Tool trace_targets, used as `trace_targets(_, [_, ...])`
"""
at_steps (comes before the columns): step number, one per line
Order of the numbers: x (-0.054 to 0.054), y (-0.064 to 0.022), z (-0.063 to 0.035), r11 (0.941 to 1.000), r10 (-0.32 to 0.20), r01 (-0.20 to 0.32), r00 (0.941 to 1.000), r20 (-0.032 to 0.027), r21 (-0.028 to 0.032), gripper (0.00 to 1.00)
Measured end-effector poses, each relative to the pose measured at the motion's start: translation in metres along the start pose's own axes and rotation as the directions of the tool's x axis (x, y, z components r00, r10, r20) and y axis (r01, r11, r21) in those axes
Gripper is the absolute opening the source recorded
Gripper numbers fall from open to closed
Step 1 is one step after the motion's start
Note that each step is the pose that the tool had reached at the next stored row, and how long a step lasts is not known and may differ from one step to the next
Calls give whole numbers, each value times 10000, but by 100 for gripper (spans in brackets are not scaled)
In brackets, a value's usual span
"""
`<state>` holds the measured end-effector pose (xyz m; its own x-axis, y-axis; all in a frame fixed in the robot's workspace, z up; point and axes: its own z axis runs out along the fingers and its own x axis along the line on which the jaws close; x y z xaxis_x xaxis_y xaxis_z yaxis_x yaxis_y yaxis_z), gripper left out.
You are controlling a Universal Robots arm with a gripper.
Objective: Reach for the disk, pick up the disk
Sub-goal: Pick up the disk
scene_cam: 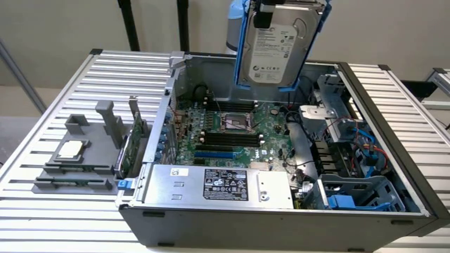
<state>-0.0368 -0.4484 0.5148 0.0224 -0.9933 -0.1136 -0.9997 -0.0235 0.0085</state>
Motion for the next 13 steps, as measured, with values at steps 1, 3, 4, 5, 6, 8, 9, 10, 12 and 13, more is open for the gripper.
trace_targets(1, [32,-13,-2,10000,0,0,10000,0,0,33])
trace_targets(3, [95,-42,-8,10000,0,0,10000,-1,0,33])
trace_targets(4, [124,-57,-10,10000,0,0,10000,-1,0,33])
trace_targets(5, [158,-77,-12,10000,1,-1,10000,0,0,33])
trace_targets(6, [187,-96,-15,10000,0,0,10000,0,0,33])
trace_targets(8, [240,-138,-19,10000,0,0,10000,0,0,33])
trace_targets(9, [268,-165,-20,10000,0,0,10000,0,0,33])
trace_targets(10, [293,-193,-22,10000,1,-1,10000,0,0,33])
trace_targets(12, [341,-247,-25,10000,0,0,10000,0,0,33])
trace_targets(13, [367,-276,-27,10000,0,0,10000,-1,0,33])
